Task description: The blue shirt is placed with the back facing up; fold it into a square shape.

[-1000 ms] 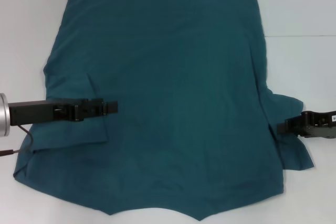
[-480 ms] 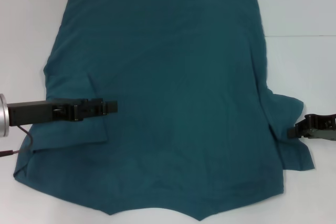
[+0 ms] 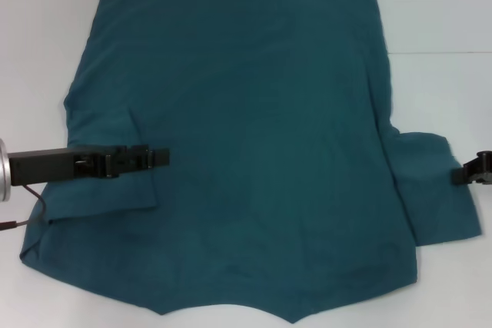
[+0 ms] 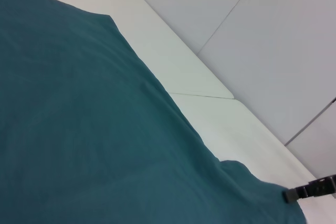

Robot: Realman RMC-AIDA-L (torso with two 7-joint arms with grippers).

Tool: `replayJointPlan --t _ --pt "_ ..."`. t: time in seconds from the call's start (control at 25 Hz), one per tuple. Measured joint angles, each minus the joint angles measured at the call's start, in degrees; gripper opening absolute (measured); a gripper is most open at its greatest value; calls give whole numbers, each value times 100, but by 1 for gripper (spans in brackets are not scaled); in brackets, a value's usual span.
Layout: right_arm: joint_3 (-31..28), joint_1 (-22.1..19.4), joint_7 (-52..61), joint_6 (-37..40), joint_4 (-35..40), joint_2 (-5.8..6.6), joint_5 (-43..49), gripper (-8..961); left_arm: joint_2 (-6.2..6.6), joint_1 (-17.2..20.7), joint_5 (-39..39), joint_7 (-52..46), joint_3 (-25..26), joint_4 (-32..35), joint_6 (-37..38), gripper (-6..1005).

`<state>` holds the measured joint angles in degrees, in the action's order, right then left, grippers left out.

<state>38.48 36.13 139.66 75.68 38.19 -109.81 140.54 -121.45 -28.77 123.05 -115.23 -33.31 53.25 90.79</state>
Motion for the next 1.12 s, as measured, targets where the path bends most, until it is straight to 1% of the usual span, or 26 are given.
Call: replayJointPlan --t 0.12,0.48,0.64,0.76,0.88,1.12 --pt "-28 -51 16 -46 81 42 0 30 1 19 -39 0 0 0 0 598" --pt "-41 -78 118 -82 106 230 0 29 8 21 -45 0 0 1 0 599" --pt "-160 -80 201 -99 109 332 0 29 8 31 -50 0 12 1 2 600" --pt "-265 -67 224 -70 110 385 -8 29 8 31 -72 0 15 1 6 600" --pt "-321 -20 227 18 110 421 -31 29 8 31 -127 0 17 1 8 599" --pt "-402 154 320 153 110 429 -49 30 8 30 -188 0 18 5 10 598"
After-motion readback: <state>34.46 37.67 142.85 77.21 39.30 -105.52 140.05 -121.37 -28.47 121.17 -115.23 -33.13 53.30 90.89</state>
